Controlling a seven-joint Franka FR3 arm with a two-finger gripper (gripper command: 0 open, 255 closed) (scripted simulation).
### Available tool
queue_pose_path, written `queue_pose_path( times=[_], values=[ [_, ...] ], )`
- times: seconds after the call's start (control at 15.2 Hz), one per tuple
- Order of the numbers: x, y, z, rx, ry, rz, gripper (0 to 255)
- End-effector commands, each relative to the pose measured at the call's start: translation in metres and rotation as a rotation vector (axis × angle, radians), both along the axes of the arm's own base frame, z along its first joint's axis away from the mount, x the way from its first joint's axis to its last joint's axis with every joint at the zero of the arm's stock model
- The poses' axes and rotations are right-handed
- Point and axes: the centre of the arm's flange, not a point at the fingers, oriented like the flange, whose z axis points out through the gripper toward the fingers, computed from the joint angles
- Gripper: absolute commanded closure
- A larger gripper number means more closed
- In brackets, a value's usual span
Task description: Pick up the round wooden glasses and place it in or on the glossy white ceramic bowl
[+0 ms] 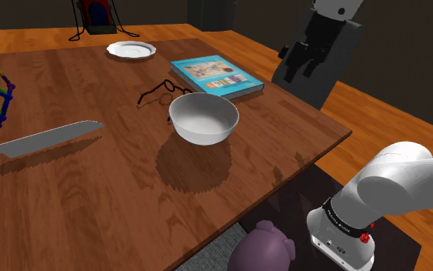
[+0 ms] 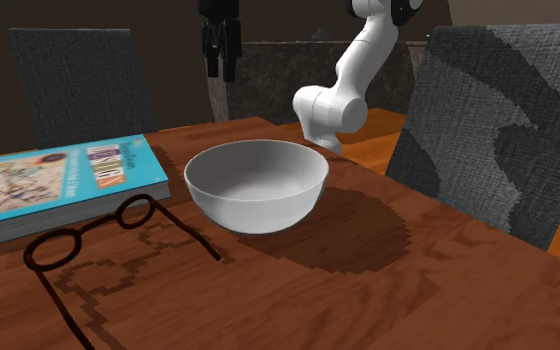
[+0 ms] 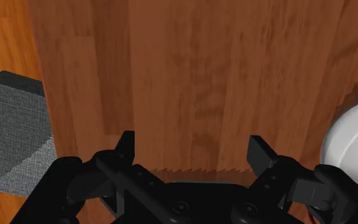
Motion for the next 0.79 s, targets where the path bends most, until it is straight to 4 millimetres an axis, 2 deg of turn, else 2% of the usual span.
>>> queue_pose_path(
  times=[0.0, 0.73],
  values=[
    [0.000, 0.000, 0.000, 0.000, 0.000, 0.000, 0],
    [0.105, 0.085, -0.036, -0.002, -0.038, 0.154, 0]
  ],
)
